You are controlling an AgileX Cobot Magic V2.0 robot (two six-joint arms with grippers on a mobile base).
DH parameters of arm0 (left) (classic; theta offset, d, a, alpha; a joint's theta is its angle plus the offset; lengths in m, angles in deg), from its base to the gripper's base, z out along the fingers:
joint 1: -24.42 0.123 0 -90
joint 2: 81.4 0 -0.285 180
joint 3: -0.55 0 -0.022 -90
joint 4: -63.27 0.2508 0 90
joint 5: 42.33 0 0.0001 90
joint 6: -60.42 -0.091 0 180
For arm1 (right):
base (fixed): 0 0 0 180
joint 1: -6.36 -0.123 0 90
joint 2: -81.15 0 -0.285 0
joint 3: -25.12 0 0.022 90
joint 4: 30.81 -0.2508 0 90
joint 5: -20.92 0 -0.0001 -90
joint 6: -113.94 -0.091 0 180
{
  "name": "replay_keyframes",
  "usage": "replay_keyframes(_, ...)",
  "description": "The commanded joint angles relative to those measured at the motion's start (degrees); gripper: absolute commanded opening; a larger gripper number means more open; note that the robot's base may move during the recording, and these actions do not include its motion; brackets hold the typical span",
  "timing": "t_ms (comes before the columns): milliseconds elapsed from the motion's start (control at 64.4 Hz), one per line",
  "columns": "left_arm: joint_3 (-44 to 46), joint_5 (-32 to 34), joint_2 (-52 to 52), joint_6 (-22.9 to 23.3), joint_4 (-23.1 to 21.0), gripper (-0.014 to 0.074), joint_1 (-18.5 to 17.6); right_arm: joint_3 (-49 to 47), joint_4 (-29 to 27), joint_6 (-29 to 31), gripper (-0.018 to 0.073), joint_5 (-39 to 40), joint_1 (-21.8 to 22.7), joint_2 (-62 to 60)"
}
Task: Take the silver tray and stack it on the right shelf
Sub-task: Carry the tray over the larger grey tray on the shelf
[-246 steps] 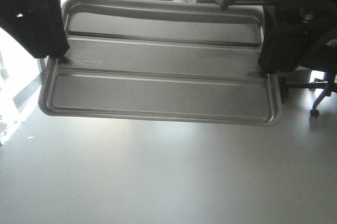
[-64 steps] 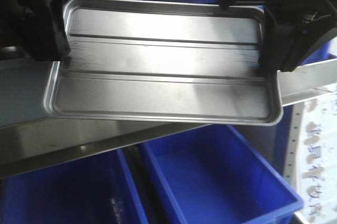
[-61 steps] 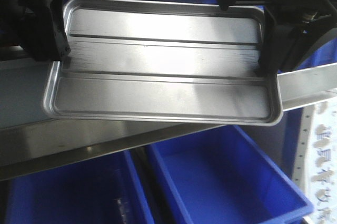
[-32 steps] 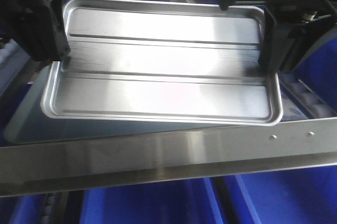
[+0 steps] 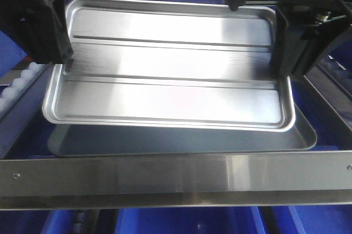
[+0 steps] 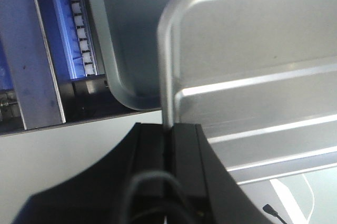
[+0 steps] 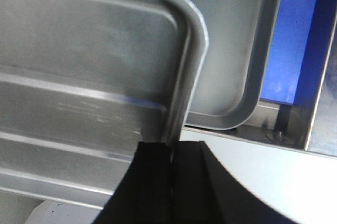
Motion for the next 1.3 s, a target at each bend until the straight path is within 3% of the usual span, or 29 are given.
replay_keyframes(0, 1.67, 2.62, -1.83, -0.03, -0.52, -0.0094, -0.60, -1.79, 0.34, 0.57, 0.0056, 3.54, -0.20, -1.92)
replay_keyframes(1289, 1.87, 1.70, -1.83, -0.03, -1.08, -0.0094, -0.60, -1.79, 0.28, 0.57, 0.0056, 4.71, -0.20, -1.92)
